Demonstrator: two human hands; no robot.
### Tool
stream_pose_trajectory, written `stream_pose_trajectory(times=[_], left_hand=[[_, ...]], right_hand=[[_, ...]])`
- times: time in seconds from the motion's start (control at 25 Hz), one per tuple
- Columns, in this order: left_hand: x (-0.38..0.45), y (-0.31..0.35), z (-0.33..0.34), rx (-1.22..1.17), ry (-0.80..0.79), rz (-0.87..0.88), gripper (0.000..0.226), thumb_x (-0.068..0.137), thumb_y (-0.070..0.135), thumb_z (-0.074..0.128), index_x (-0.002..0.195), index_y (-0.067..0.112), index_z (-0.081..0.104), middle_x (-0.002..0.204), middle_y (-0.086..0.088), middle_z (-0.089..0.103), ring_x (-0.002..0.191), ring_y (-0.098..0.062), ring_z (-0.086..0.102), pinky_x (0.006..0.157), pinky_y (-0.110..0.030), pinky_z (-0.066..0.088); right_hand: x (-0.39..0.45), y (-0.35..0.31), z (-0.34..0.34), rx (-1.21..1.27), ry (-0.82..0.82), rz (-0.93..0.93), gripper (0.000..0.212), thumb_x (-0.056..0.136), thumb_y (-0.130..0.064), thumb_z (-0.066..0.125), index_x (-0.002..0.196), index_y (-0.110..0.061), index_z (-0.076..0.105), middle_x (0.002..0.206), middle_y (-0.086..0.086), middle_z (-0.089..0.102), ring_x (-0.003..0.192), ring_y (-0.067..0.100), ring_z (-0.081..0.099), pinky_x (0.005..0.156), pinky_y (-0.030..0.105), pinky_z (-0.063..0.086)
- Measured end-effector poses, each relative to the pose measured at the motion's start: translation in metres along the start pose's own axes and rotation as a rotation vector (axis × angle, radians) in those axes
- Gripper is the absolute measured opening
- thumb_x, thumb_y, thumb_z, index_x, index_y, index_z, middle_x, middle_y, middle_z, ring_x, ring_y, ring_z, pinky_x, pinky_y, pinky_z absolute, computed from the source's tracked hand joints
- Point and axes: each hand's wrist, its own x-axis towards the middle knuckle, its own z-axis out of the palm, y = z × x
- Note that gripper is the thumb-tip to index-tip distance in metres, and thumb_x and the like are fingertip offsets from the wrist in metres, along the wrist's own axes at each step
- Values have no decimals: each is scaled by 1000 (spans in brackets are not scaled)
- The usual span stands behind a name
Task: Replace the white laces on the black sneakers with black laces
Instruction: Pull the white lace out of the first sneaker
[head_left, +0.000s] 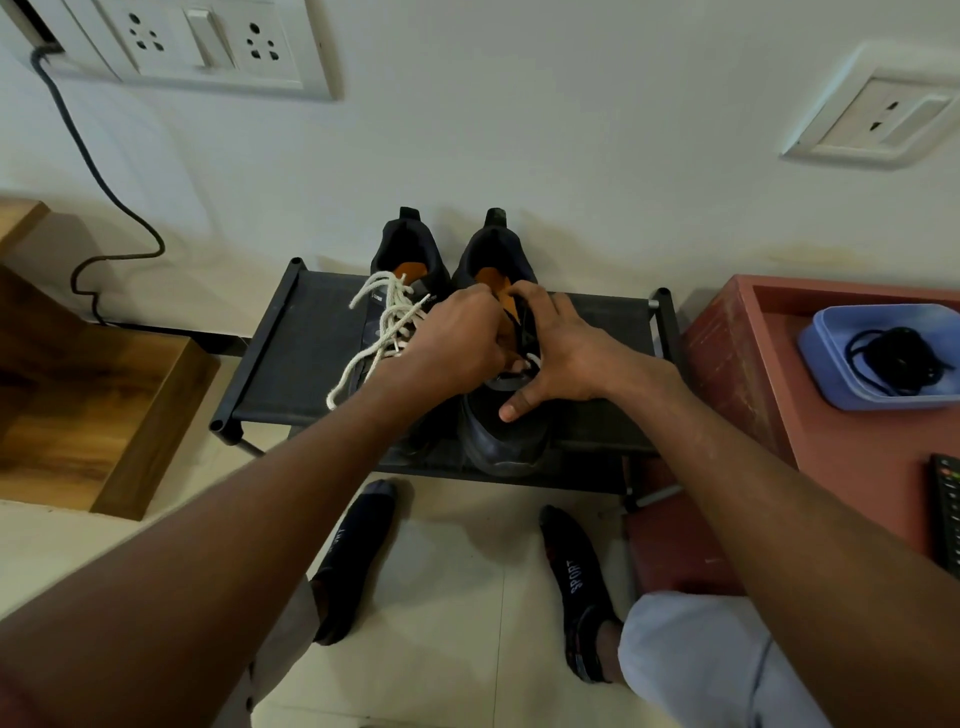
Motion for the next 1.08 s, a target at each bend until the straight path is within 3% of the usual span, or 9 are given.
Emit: stream_pose_trajectory(times=[0.12, 0.28, 0.44, 0.52, 0.72, 0.8, 0.88, 1.0, 1.08], left_hand=[[-4, -4, -3, -362, -9, -201, 8, 83, 23, 86, 86, 16, 84, 81, 3, 74, 86, -15, 71, 72, -24, 54], [-17, -13, -15, -1011, 1, -577, 9, 94, 15, 75, 88, 9, 77, 94, -8, 80, 99, -24, 75, 85, -31, 60], [-16, -11, -11, -463, -52, -253, 21, 94, 32, 75, 90, 12, 72, 80, -6, 74, 75, -15, 69, 67, -25, 53], [-11, -9, -9, -129, -27, -53, 16, 89, 33, 79, 96, 18, 75, 82, 4, 71, 77, -15, 68, 71, -31, 55], [-7, 1, -7, 151, 46, -27, 12, 93, 29, 72, 100, 22, 78, 96, 0, 74, 87, -26, 68, 76, -40, 51], [-10, 3, -12, 32, 49, -110, 13, 96, 26, 70, 88, 18, 75, 87, -1, 72, 79, -21, 68, 72, -38, 50], [-15, 0, -28, -398, 115, -295, 21, 99, 24, 70, 80, 16, 73, 80, -2, 73, 64, -10, 66, 63, -30, 50], [-34, 2, -44, -1036, 163, -506, 19, 105, 21, 59, 92, 10, 68, 81, -6, 73, 67, -12, 71, 61, -25, 47], [-36, 5, -39, -814, 201, -360, 19, 103, 26, 64, 94, 10, 66, 77, -2, 70, 64, -13, 69, 55, -23, 48]], right_hand=[[-2, -1, 2, 16, 8, 17, 146, 52, -52, 102, 155, -52, -2, 163, 1, 18, 143, 42, 43, 107, 62, 48], [-4, -3, 2, 73, 1, 29, 148, 53, -46, 103, 155, -55, -4, 166, -1, 13, 147, 44, 39, 109, 64, 46], [-8, -6, 3, 58, -18, 2, 153, 57, -43, 102, 157, -54, -13, 167, 1, 10, 146, 44, 39, 108, 62, 48], [-12, -4, 5, 27, -32, -24, 155, 55, -48, 102, 156, -55, -16, 170, -2, 5, 147, 42, 39, 109, 61, 48], [-19, 2, 16, -38, -4, -53, 158, 50, -64, 98, 154, -55, -21, 174, -7, -5, 152, 38, 35, 109, 65, 47], [-20, 1, 16, -28, 5, -65, 158, 48, -66, 97, 153, -57, -20, 174, -8, -3, 153, 37, 33, 110, 66, 45], [-20, 2, 15, -6, 7, -74, 158, 48, -66, 98, 154, -57, -19, 175, -6, -3, 156, 36, 27, 114, 66, 41], [-22, 4, 17, 76, -2, -86, 158, 50, -60, 100, 157, -54, -16, 175, -1, -2, 158, 34, 20, 120, 62, 35], [-25, 6, 18, 102, 13, -89, 157, 52, -56, 101, 159, -50, -15, 175, -1, -1, 158, 34, 20, 122, 60, 34]])
